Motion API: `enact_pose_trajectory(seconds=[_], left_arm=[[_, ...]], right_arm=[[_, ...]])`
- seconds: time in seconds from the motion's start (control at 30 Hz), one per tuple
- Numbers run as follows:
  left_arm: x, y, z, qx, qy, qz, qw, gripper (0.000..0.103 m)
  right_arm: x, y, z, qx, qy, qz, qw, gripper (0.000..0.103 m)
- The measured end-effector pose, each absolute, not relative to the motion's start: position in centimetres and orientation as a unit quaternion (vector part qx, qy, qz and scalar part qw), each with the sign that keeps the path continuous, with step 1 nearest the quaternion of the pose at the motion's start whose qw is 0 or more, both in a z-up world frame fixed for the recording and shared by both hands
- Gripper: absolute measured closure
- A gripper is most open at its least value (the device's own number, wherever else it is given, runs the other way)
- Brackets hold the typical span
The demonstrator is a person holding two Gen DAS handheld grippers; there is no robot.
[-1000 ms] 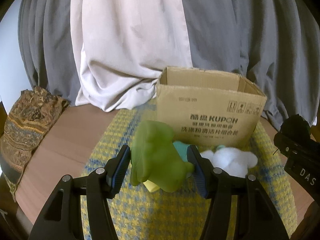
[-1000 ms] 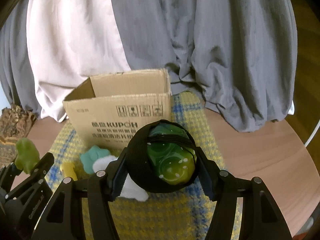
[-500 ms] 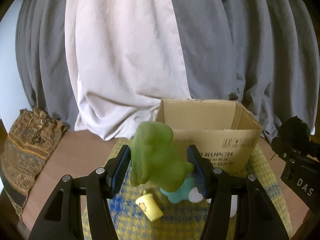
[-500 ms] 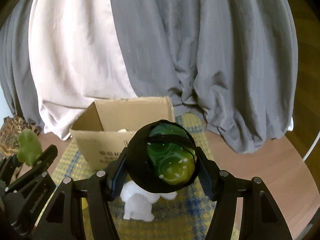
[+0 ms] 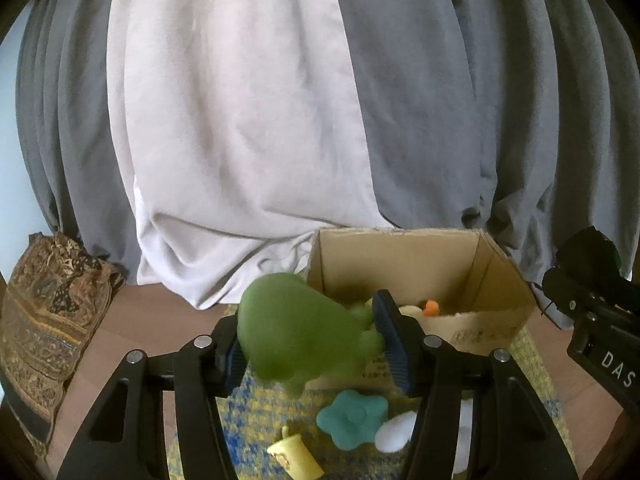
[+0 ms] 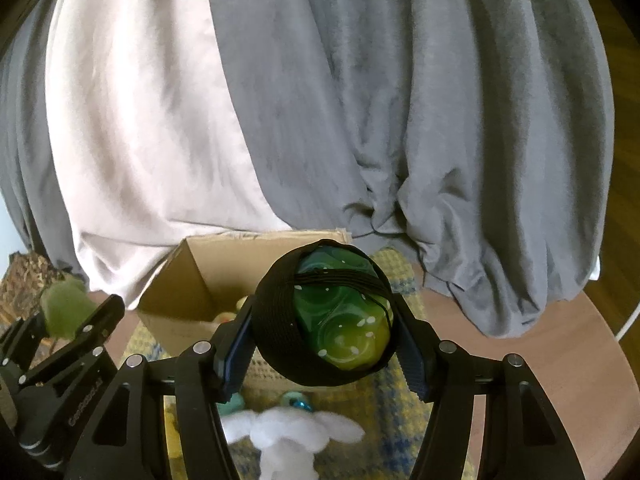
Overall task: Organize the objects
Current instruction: 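Carry the ball with the right gripper while the left gripper carries the dinosaur over the box, then open the left gripper over the box while the right gripper releases the ball inside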
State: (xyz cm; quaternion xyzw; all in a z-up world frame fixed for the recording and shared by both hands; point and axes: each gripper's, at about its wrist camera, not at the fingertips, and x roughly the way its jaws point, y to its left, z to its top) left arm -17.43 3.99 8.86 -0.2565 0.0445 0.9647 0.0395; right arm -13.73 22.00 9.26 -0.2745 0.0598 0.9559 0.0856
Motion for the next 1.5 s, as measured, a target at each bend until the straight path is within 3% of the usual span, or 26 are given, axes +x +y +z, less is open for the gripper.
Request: enact_pose_trajectory(seconds=[0.67,1.13,1.2,1.27,1.33,1.5], left_arm=[[-24.3,5.6,9.4,-0.282,0.036,0.954,0.097,0.05],[-26.1,5.9,8.0,-0.318,0.047,0.943,0.081,0.049],[-26.0,5.8,7.8,-0.32,0.047,0.943,0.079,0.043],[-25.8,5.7,7.8,-0.315,0.049,0.945,0.075,0.031],[-25.6,5.7,7.9,-0.312,0.05,0.946,0.074,0.021],[-25.2,5.5,8.0,-0.312,0.041,0.946,0.076,0.014]], right_arm=[[-20.7,23.5,8.8,-0.318,0.076,0.941,0.086,0.041],[-23.4,22.7,7.9,-0.341,0.062,0.935,0.075,0.039],[-23.2,22.6,8.1,-0.339,0.061,0.936,0.077,0.035],[-23.0,22.7,8.3,-0.33,0.059,0.938,0.083,0.018],[-22.8,22.7,8.7,-0.321,0.056,0.941,0.088,0.015],[-22.4,22.7,9.3,-0.316,0.051,0.943,0.094,0.013]])
